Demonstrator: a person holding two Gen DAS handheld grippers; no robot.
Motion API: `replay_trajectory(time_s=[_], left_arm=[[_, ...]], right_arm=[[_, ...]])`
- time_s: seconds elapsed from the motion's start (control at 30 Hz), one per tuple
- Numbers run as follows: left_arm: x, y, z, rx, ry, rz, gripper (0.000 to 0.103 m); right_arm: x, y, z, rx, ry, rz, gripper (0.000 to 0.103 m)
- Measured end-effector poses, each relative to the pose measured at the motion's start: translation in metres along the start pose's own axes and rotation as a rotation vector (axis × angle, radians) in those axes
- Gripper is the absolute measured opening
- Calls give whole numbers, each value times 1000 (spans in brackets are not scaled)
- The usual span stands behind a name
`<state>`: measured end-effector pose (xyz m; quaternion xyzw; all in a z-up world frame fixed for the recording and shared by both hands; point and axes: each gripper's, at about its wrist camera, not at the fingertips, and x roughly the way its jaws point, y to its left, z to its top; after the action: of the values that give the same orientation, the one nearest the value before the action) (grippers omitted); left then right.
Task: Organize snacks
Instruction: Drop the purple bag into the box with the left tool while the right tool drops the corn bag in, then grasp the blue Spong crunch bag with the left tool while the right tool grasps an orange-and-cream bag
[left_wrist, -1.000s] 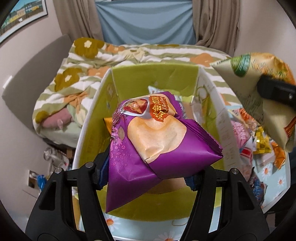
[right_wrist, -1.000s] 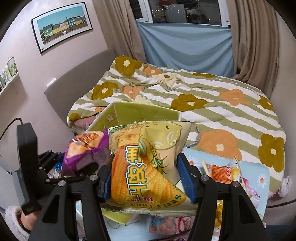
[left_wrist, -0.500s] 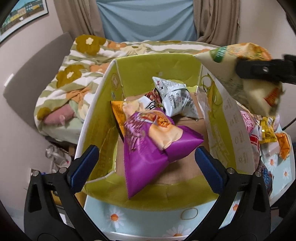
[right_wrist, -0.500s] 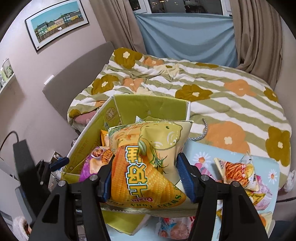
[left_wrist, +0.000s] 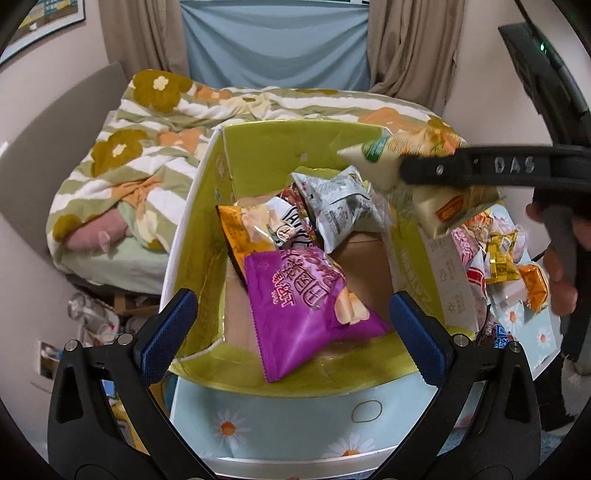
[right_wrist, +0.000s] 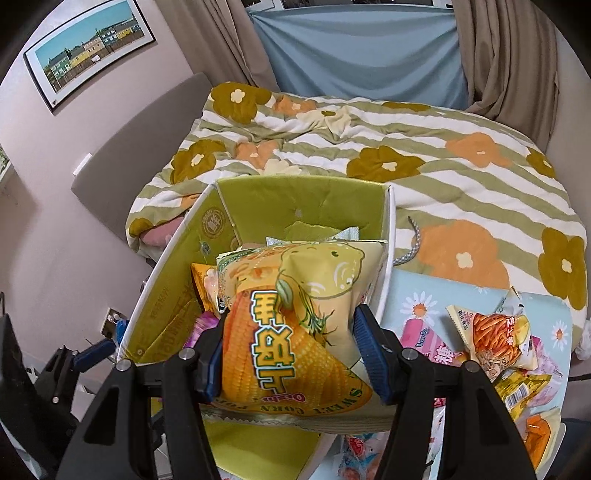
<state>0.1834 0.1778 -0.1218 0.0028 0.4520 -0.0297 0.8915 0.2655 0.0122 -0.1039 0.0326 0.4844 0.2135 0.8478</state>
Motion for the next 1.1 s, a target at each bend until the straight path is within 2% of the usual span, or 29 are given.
replay_trajectory(time_s=[0.2,0.23,0.3,0.33,0.4,0.57,0.83,1.1], left_arm=[[13,15,-1,-32,13,-13,103],[15,17,-2,-40,15,-18,103],[17,19,-2,-45,16,-23,103],[18,20,-3,-46,17,-24,103],[19,20,-3,-47,19,-27,103],[16,19,-5,-40,15,-27,103],[-1,14,-1,-26,-18,-19,103],[-25,0,5,-15,-48,-46,103]], right_arm=[[19,5,-9,18,33,6,58],[21,7,-11,20,30,11,62],[24,8,-14,23,15,15,79],[23,8,-14,26,2,15,95],[20,7,-17,31,-26,16,102],[8,5,-21,25,-83,-8,102],[-15,3,-24,29,-110,7,102],[-52,-3,-36,59,-146,6,102]])
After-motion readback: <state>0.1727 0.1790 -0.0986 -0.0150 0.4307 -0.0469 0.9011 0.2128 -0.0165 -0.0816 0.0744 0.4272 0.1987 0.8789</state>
